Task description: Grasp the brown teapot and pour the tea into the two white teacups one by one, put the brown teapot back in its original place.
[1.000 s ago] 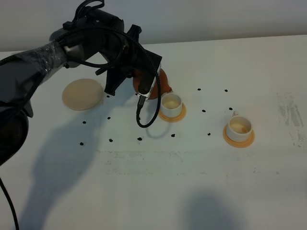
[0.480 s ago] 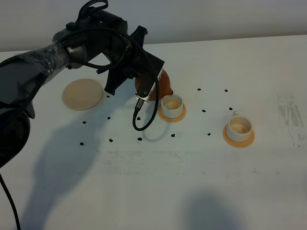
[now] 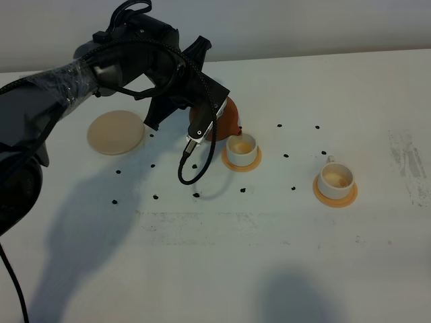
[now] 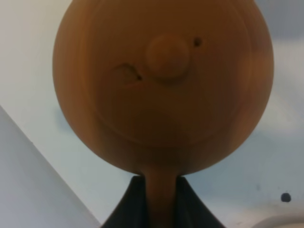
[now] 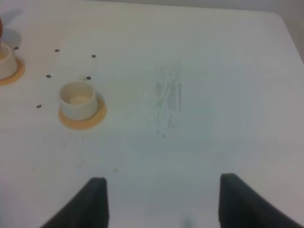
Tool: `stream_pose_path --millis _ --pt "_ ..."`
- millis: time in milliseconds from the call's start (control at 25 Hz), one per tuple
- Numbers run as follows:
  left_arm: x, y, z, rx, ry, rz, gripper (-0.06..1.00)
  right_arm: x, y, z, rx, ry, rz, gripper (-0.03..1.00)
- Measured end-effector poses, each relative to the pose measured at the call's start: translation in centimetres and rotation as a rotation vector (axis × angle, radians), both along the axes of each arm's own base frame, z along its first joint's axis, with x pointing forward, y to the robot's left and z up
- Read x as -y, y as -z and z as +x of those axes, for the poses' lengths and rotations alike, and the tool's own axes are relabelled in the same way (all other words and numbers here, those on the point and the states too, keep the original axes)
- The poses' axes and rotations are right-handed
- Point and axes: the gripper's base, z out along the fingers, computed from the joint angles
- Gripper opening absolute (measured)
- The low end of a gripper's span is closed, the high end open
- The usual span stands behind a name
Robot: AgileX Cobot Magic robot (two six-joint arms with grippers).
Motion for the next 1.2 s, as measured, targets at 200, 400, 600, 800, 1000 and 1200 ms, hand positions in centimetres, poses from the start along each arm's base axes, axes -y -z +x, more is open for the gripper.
stream_pose_path --millis 200,400,600,800,1000,1200 --pt "0.0 -0.2 0.0 0.015 0.022 0.008 0.1 0.0 0.0 0.0 0.0 0.0 0.0 0.51" --pt "0.1 -0.3 0.2 0.036 0.043 0.013 0.1 0.0 0.0 0.0 0.0 0.0 0.0 0.51" --pt "0.1 -0.4 0.3 0.056 0.053 0.019 0.1 0.0 0.0 0.0 0.0 0.0 0.0 0.51" --pt "0.2 -0.4 0.4 0.07 0.063 0.019 0.1 0.0 0.0 0.0 0.0 0.0 0.0 0.51" --pt "0.1 -0.8 0.3 0.079 0.075 0.024 0.1 0.0 0.0 0.0 0.0 0.0 0.0 0.51" --pt "0.1 -2.0 0.2 0.104 0.076 0.015 0.1 0.0 0.0 0.0 0.0 0.0 0.0 0.51"
